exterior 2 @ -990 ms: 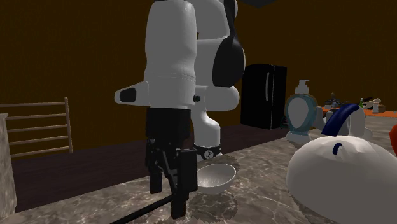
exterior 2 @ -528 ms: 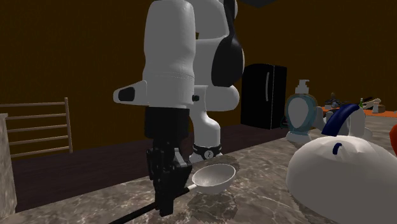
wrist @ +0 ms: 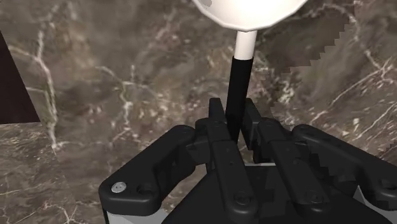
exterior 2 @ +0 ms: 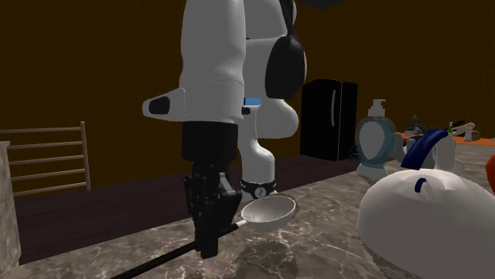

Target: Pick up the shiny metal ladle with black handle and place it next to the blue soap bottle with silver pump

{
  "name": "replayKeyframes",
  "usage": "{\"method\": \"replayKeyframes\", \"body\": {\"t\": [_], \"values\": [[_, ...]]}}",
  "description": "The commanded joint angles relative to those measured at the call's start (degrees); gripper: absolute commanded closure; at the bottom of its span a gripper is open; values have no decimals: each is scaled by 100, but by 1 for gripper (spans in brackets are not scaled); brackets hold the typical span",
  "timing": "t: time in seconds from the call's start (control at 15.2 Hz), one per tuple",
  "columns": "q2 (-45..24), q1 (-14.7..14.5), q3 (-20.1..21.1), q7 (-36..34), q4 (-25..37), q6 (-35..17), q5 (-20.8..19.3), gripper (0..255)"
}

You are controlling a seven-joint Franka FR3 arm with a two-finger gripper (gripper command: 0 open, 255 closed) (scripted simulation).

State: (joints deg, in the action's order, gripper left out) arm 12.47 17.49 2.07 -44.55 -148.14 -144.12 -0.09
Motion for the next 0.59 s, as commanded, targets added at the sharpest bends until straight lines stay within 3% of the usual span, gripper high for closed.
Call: {"method": "replayKeyframes", "body": {"t": [0.0, 0.53], "values": [[105, 0, -7, 13, 68, 178, 6, 255], [507, -6, -16, 30, 372, 884, 23, 255]]}}
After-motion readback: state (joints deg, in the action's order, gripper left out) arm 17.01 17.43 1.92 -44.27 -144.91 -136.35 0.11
